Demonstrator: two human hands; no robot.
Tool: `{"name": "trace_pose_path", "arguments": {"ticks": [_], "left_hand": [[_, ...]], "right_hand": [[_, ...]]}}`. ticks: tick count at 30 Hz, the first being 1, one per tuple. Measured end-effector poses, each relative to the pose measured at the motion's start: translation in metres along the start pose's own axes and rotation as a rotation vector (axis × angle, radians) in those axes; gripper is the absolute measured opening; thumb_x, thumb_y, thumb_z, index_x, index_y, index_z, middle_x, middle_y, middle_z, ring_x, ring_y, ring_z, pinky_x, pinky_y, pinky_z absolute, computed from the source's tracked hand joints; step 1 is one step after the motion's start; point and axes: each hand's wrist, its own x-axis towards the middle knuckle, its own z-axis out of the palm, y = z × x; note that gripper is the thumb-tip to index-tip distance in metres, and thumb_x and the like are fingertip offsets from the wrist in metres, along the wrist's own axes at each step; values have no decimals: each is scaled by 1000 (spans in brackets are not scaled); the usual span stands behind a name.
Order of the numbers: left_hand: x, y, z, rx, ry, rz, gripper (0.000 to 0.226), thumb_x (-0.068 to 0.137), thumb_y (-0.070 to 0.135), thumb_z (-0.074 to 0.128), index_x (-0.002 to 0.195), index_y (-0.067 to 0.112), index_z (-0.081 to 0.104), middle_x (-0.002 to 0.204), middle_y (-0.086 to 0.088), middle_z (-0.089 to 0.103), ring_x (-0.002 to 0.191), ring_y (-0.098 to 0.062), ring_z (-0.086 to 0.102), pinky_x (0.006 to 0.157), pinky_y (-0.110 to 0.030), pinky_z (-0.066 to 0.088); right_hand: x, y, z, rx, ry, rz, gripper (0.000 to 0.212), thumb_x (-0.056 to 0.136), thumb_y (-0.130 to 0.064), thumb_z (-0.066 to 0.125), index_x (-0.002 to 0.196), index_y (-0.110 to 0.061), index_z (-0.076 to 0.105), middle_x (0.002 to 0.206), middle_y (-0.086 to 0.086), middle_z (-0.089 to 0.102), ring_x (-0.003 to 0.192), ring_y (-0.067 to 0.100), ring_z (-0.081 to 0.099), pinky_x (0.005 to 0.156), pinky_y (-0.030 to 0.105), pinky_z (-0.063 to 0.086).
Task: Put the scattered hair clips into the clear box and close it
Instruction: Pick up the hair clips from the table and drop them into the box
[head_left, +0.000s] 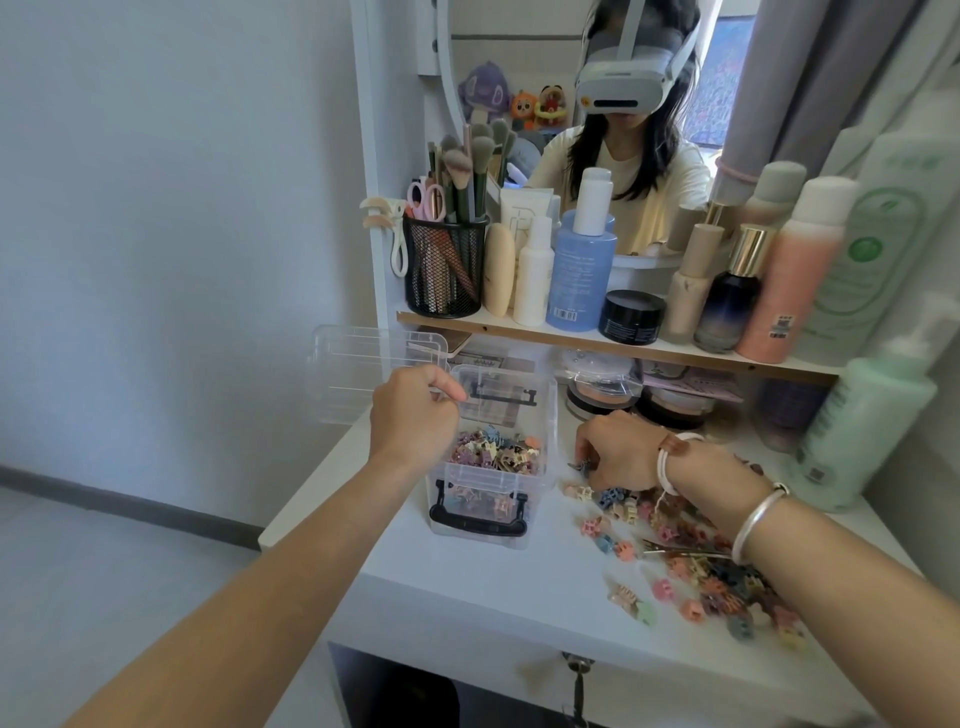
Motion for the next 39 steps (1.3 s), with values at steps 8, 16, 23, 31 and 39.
{"name": "trace_pose_path", "arguments": {"ticks": [8,16,23,31,39], "left_hand": [[0,0,0,8,0,7,38,81,-7,47,60,23,57,105,-13,68,101,-34,61,87,-42,53],[0,0,0,8,-1,8,39,81,-6,47,59,24,56,106,-13,68,102,-34,61,89,-44,52],[0,-1,0,8,-2,9,40,81,-7,47,59,25,56,109,-14,67,104,-35,61,91,-43,51],[1,-1,1,7,-2,11,40,81,-6,47,59,25,56,108,-14,68,105,-35,60,90,-44,51],[1,-1,1,0,-2,4,39,80,-7,47,58,25,56,108,-15,67,96,-33,63,79,-36,52]], "right_hand": [[-2,7,-5,32,7,6,31,78,-9,64,108,-2,64,112,12,65,102,25,60,85,30,50],[0,5,-3,6,-25,22,32,79,-9,63,110,-4,61,116,11,62,106,25,58,79,25,45],[1,8,-3,47,-41,44,35,79,-12,65,113,-5,56,119,11,58,100,22,54,73,22,39],[-6,6,-42,232,150,-2,19,76,-5,64,92,-12,57,91,7,61,71,13,52,60,18,42],[-8,-57,-77,368,212,-241,16,77,-4,65,82,-17,57,73,-7,55,59,3,51,55,10,42]]}}
